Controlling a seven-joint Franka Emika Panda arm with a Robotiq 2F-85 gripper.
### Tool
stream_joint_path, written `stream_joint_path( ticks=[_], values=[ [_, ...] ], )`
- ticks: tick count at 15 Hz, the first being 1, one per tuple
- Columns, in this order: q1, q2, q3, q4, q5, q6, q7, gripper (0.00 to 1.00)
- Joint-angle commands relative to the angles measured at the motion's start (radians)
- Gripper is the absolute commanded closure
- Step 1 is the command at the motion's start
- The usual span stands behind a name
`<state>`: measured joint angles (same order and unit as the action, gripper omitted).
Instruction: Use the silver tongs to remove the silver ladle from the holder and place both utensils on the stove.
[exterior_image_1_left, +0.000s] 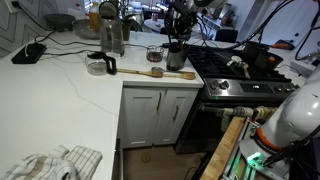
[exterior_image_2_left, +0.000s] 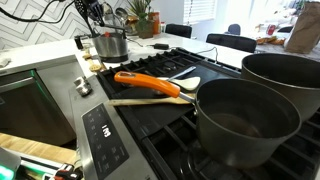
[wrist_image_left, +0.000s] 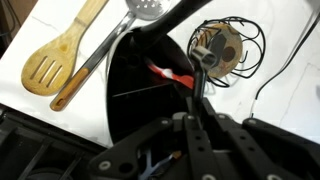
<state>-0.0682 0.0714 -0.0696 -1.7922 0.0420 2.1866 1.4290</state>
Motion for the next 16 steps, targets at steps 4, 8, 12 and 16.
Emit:
stream_joint_path(
  ticks=[4, 8, 12, 16],
  values=[
    [0.008, -0.078, 0.001, -0.046, -0.007, 0.041, 0.003, 0.98],
    [0.006, -0.101, 0.004, -0.053, -0.008, 0.041, 0.004, 0.98],
    [0.005, -0.123, 0.008, -0.061, -0.016, 0.040, 0.009, 0.98],
    [0.002, -0.142, 0.013, -0.048, -0.038, 0.034, 0.017, 0.98]
  ],
)
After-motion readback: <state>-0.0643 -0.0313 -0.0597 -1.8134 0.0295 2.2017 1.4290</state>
